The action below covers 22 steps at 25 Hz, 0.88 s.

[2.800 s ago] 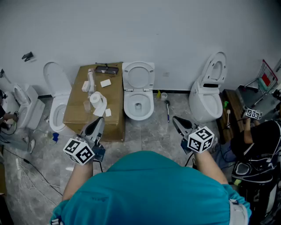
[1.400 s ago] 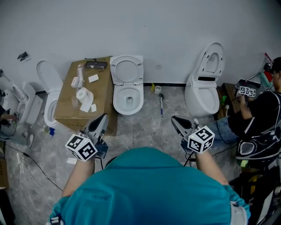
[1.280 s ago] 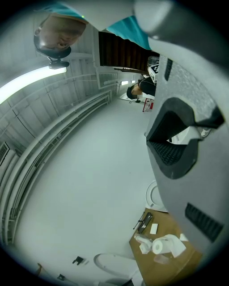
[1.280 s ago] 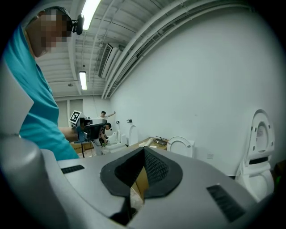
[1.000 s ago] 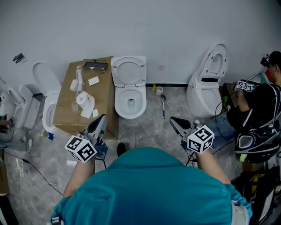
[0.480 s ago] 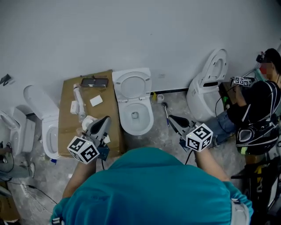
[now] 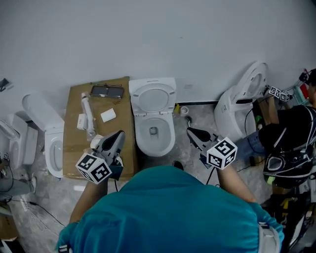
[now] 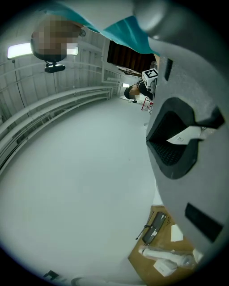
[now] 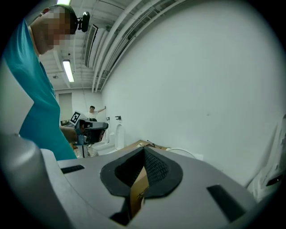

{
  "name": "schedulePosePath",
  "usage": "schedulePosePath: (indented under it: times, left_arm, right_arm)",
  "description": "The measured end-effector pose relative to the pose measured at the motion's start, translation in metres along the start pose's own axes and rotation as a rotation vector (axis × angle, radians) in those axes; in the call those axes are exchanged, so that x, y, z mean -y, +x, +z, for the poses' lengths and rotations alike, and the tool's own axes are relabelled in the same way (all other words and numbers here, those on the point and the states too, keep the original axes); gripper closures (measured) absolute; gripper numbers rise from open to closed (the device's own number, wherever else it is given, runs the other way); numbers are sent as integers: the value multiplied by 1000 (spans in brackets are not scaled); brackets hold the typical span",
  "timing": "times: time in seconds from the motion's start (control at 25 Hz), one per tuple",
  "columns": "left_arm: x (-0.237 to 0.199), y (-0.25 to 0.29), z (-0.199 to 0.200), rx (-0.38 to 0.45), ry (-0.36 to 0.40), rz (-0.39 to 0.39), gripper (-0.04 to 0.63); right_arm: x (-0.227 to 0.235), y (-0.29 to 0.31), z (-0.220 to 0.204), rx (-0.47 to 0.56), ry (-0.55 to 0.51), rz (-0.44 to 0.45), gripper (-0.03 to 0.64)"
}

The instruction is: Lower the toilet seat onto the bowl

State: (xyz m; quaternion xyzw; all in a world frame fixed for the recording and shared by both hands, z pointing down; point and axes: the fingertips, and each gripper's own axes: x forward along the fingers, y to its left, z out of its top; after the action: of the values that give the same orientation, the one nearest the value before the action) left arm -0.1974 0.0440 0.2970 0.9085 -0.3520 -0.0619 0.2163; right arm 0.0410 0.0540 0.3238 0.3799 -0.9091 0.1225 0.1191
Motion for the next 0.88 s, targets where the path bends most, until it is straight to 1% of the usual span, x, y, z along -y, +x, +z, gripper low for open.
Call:
schedulePosePath:
  times: [0.16,0.32,0.4,0.48,0.56,0.64,0.76,0.88]
  left_arm:
    - [-5,51,-8,-3,35,75,592]
    - [-4,109,-17,18,52,186,592]
    - [-6,135,-20,9,55,237,592]
    - [-15,156,-21,-13,56,290,592]
    - [-25,170,-23,-38,60,326,592]
    - [-36,178,-27,-65,66,339,592]
    - [-63,185,-34,-102,91,339,592]
    - [-95,195,-44,-173,147,311,592]
  right_arm:
    - [60,11,-2,10,-23,72,624]
    - [116,22,-9,-7,-63,188,624]
    - [139,30,-5,-22,-84,244,624]
    - [158,41,-3,-37,-112,278,624]
    - [172,52,-4,-46,-128,288,624]
    - [181,63,-11,-53,-128,282,624]
    - [191,85,-22,-73,-121,245,624]
    - [199,113,-29,-97,-120,185,624]
